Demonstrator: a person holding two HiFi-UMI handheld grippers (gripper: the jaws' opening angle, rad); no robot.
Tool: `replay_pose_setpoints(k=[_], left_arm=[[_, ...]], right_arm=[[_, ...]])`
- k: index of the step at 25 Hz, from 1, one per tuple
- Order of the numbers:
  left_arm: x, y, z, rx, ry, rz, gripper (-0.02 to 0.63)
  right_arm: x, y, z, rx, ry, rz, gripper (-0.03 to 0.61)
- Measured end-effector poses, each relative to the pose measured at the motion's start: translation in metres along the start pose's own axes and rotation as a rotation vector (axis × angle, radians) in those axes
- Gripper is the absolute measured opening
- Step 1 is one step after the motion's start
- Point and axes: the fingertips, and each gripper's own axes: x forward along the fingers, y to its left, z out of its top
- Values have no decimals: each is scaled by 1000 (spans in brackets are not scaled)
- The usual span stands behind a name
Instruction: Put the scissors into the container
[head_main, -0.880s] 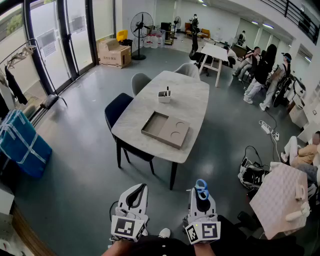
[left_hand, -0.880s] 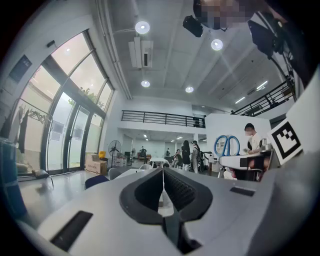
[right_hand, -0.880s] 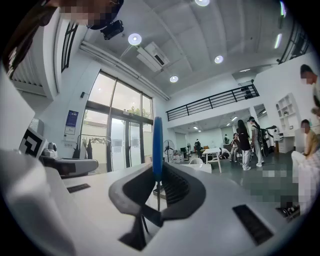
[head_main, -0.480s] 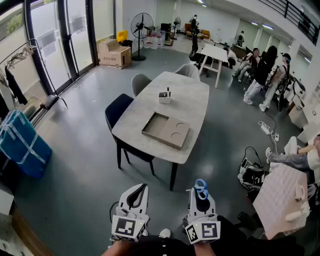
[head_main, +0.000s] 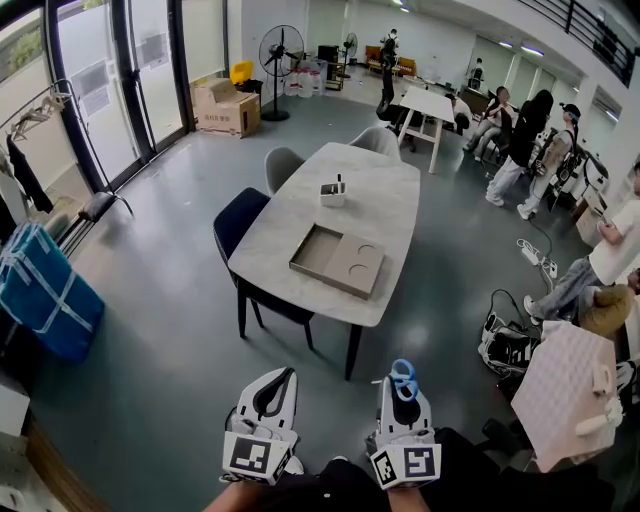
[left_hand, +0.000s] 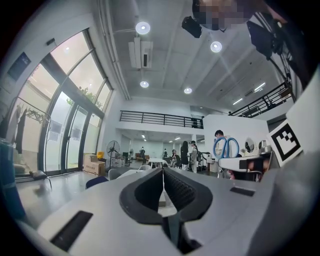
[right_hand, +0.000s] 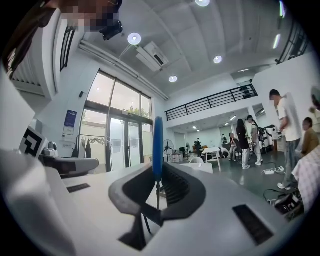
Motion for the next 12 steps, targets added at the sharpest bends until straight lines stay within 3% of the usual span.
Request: replay_pose_setpoints(k=[12], left_arm=[[26, 24, -16, 10, -33, -40, 16]], right_arm=[[29, 2, -20, 21, -10, -24, 34]])
